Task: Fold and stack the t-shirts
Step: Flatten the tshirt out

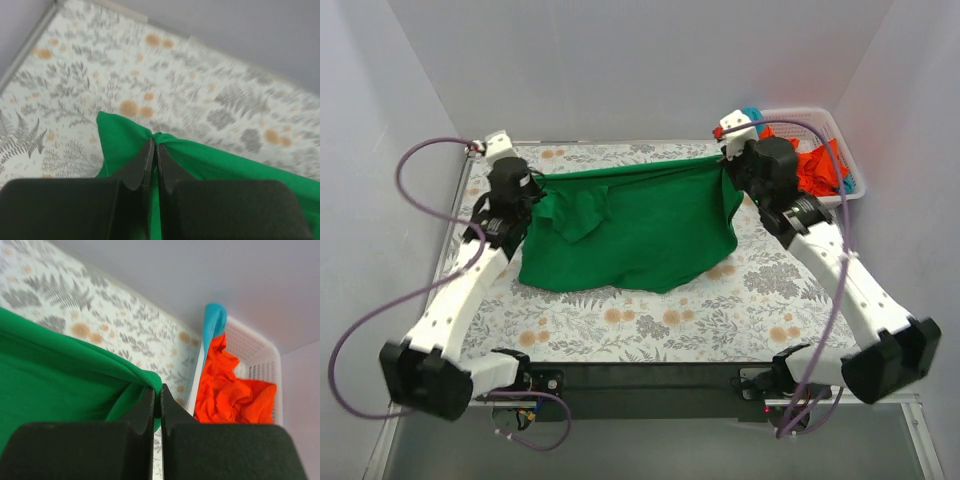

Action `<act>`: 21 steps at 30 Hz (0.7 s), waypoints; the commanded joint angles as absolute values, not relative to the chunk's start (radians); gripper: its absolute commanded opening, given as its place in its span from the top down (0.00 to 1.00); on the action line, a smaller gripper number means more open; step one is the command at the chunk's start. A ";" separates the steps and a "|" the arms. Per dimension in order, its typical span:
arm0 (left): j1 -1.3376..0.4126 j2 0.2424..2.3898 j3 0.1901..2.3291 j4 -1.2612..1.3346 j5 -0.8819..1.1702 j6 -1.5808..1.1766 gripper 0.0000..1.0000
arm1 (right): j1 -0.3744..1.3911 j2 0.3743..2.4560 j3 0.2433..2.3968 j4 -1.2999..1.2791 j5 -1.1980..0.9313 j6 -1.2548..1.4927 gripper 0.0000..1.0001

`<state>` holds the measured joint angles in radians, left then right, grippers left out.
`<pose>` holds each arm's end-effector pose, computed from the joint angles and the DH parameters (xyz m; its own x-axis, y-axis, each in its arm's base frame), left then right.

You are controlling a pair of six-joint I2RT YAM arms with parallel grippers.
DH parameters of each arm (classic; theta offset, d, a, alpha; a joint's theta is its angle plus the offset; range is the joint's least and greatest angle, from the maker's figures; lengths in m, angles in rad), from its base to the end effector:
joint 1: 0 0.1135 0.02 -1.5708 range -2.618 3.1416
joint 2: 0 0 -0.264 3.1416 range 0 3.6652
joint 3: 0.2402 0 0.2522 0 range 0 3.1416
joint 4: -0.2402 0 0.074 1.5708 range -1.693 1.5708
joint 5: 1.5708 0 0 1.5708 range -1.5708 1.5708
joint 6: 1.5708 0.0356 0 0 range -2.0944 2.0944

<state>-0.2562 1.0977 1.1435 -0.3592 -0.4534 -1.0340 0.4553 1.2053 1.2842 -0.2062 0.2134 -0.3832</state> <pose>0.2385 -0.0464 0.3870 -0.0019 -0.7981 -0.6025 -0.3459 0.5659 -0.7484 0.2485 0.1133 0.4254 -0.0156 -0.4145 -0.9099 -0.2662 0.8789 -0.3958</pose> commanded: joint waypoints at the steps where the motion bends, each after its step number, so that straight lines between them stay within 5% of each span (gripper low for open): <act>1: -0.227 1.323 1.092 -0.275 -0.491 -1.026 1.00 | 0.408 1.371 1.259 -0.150 0.328 -0.416 0.99; 5: -0.193 1.557 1.176 -0.250 -0.427 -1.107 0.89 | 0.370 1.581 1.353 -0.150 0.328 -0.325 0.96; 6: -0.189 1.589 1.219 -0.249 -0.407 -1.117 0.84 | 0.365 1.618 1.377 -0.150 0.328 -0.309 0.88; 12: -0.178 1.623 1.282 -0.252 -0.301 -1.169 0.30 | 0.362 1.810 1.578 -0.274 0.380 -0.221 0.52; 17: -0.184 1.519 1.155 -0.290 -0.137 -1.255 0.26 | 0.362 1.717 1.484 -0.281 0.316 -0.123 0.51; 21: -0.201 1.485 1.040 -0.337 -0.017 -1.339 0.35 | 0.361 1.623 1.355 -0.279 0.241 -0.042 0.51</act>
